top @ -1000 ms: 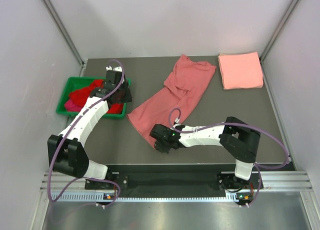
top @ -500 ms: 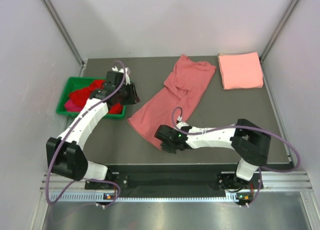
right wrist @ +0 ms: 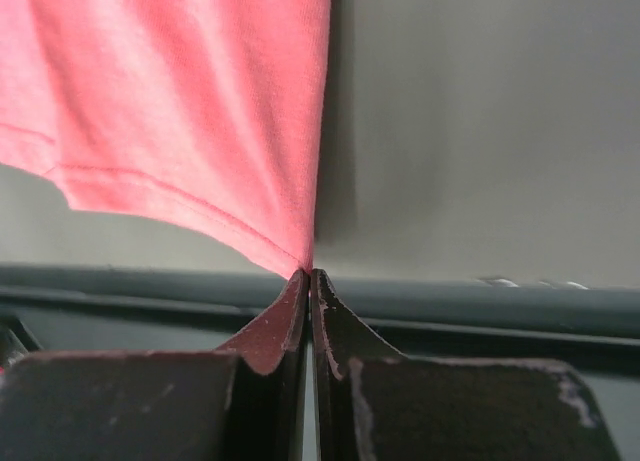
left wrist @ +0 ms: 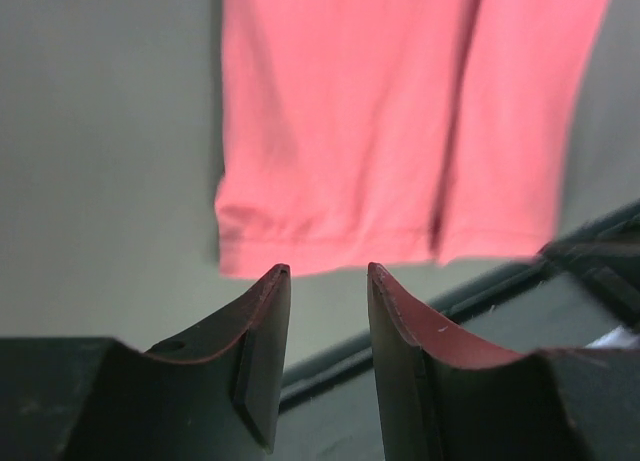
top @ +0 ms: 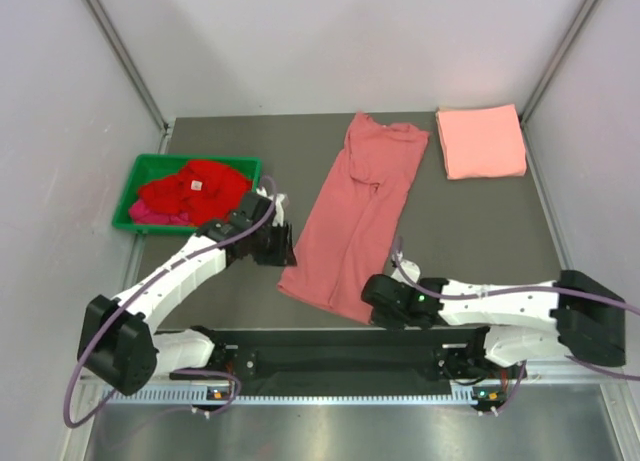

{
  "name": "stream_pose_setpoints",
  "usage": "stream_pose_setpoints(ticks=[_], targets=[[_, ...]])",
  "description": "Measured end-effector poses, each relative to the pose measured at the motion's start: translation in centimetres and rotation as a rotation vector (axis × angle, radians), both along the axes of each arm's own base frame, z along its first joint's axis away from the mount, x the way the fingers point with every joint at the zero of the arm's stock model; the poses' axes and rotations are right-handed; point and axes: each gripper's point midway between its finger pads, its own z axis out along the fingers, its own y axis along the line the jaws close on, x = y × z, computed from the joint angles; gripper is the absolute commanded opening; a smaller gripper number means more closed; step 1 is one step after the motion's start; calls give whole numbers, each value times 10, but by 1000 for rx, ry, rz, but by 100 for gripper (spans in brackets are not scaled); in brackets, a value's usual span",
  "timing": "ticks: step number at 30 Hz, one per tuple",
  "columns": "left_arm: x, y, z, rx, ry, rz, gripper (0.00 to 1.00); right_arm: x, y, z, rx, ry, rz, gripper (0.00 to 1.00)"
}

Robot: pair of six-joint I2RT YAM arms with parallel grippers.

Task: Fold and stack the t-shirts
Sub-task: Fold the tshirt

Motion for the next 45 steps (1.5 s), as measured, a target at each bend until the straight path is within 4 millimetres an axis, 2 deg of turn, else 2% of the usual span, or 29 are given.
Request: stream_pose_setpoints(ticks=[5, 8, 22, 28, 31, 36, 42, 45], targets=[[-45, -12, -36, 44, 109, -64, 44, -10, -23, 6, 49, -18, 21, 0], [-60, -19, -43, 51, 138, -79, 44, -14, -31, 8, 72, -25, 29, 0], [-76, -29, -69, 78, 176, -52, 45, -32, -78, -2, 36, -13, 31, 0], [-79, -31, -82, 85, 200, -58, 44, -33, -81, 0, 57, -20, 28, 0], [-85, -28, -90, 94, 221, -59, 40, -34, -82, 0, 56, -18, 25, 0], [-91, -25, -95, 104, 243, -59, 28, -34, -83, -3, 52, -17, 24, 0], [-94, -27, -99, 115, 256, -68, 28, -34, -84, -7, 36, -10, 25, 0], [-94, -29, -98, 120, 256, -73, 32, -34, -83, -9, 28, -7, 25, 0]])
